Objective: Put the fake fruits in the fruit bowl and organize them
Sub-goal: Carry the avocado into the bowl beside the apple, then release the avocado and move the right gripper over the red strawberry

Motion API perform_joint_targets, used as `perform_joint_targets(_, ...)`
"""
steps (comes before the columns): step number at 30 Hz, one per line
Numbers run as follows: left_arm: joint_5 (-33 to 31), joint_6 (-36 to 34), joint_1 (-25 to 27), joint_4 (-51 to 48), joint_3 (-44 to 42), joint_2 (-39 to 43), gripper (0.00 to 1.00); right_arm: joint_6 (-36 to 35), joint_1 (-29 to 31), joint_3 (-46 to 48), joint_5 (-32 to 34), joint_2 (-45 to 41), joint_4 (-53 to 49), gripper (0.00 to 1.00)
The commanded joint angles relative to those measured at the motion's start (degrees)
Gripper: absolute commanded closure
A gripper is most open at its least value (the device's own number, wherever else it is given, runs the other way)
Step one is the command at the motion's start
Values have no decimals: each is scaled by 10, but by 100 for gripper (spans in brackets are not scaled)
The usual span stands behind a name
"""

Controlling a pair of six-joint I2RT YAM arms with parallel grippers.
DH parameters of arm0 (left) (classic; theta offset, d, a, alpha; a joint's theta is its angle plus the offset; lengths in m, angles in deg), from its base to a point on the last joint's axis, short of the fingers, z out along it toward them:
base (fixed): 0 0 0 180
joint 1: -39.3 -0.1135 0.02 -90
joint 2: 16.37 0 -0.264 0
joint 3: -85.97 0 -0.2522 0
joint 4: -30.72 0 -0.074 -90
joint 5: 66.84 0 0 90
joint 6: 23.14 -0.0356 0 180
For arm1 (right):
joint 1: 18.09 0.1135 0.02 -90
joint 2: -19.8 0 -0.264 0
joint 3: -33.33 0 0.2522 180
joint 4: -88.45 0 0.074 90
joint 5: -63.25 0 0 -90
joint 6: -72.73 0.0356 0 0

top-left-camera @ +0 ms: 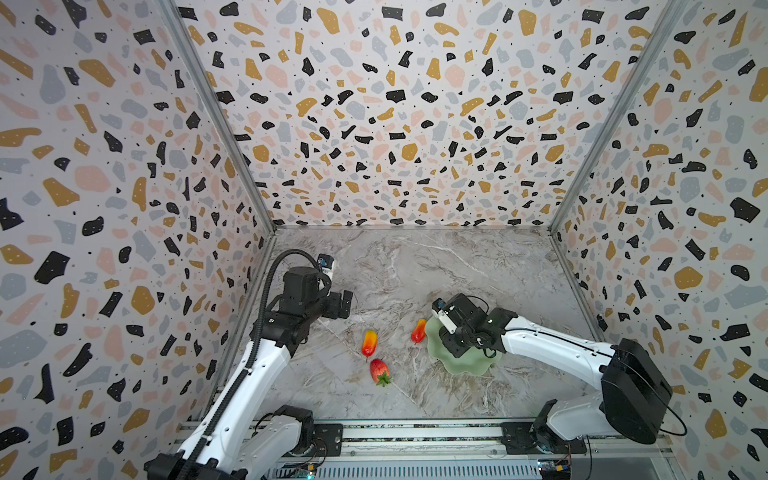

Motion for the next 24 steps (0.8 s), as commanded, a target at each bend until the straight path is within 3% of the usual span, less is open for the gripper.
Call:
perform_joint_targets(1,7,-4,2,7,3,0,0,22,7,0,37,4,18,67)
perform_joint_targets(13,6,-3,2,9,2,0,0,25,19,-1,83,49,26,59)
perform_joint_targets(24,7,-4,2,9,3,-3,0,10,21,-30,82,42,8,42)
